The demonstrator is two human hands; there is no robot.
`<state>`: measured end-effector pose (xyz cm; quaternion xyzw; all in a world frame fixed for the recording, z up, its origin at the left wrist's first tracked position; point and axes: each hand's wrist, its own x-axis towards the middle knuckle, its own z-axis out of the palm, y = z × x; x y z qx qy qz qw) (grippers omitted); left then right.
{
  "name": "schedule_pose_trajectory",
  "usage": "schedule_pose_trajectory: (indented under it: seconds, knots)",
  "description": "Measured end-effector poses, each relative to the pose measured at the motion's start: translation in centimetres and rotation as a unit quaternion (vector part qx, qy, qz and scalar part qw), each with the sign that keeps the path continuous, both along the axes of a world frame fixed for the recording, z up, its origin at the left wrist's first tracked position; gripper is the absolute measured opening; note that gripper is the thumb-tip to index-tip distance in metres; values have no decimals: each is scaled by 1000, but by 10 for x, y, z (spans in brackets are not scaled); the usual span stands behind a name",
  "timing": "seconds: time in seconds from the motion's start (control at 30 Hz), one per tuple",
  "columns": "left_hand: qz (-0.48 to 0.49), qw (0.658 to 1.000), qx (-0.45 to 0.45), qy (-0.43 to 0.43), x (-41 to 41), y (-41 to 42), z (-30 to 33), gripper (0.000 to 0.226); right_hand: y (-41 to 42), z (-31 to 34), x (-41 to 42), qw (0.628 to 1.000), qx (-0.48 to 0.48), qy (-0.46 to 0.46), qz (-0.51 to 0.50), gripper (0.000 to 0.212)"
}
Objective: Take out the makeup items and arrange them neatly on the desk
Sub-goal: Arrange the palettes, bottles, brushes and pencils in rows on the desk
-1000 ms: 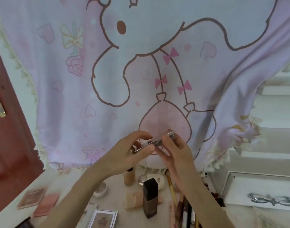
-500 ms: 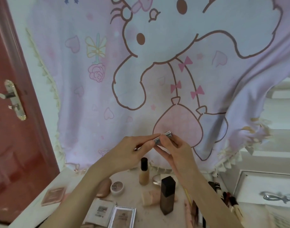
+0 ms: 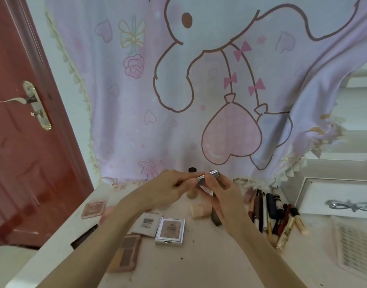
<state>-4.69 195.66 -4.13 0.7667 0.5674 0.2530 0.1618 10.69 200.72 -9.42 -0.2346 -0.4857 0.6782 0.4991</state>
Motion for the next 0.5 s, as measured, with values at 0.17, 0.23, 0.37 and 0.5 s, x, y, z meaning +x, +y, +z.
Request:
schedule_pose_trajectory:
  seconds: [0.17,0.23,0.37,0.5]
  knots:
    - [5,1000,-17,2,1,3,-4,30,-2,-9,8,1000,-13,18,12,54]
    - [-9,1000,-20,-2,1,4,-3,30,0,-11,10,999,-19,21,21,50]
    - [26,999,-27,-21,-2,11,4,25,2,-16,15,987,-81,91,107,43]
    - [64,997,4,32,-8,19,7,28,4,-23,18,975,-93,102,173,49]
